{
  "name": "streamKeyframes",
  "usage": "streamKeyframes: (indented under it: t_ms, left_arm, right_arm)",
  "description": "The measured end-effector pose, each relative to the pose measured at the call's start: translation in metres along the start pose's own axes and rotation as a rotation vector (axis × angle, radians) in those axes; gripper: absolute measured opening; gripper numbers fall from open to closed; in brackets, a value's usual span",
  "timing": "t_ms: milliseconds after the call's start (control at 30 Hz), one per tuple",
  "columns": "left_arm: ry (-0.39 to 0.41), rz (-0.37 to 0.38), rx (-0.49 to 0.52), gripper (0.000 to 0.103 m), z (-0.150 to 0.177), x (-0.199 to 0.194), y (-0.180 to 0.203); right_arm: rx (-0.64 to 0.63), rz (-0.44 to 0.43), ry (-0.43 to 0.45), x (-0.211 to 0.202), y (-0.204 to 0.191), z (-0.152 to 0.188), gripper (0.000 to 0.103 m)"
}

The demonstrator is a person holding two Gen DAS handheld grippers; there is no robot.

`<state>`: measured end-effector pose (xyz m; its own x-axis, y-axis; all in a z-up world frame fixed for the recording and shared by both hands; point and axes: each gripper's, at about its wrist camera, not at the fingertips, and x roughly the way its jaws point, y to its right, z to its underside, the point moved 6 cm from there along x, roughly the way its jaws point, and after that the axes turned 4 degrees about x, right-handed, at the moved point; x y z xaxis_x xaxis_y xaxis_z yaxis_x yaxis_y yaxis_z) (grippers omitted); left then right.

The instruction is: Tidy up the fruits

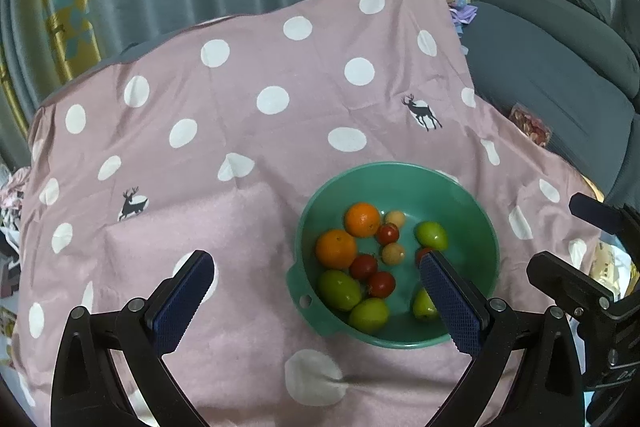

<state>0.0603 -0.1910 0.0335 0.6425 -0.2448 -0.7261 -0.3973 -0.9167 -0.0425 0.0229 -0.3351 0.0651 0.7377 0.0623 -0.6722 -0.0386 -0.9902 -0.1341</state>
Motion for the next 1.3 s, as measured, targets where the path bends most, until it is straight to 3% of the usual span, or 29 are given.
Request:
streamKeyframes:
  t_ms: [1300]
  left_arm:
    - [-0.042, -0.026, 0.007, 0.102, 0.009, 0.016, -0.003]
  right_arm:
    - [-0.026, -0.020, -0.016, 0.008, -0.014, 0.002, 0.103]
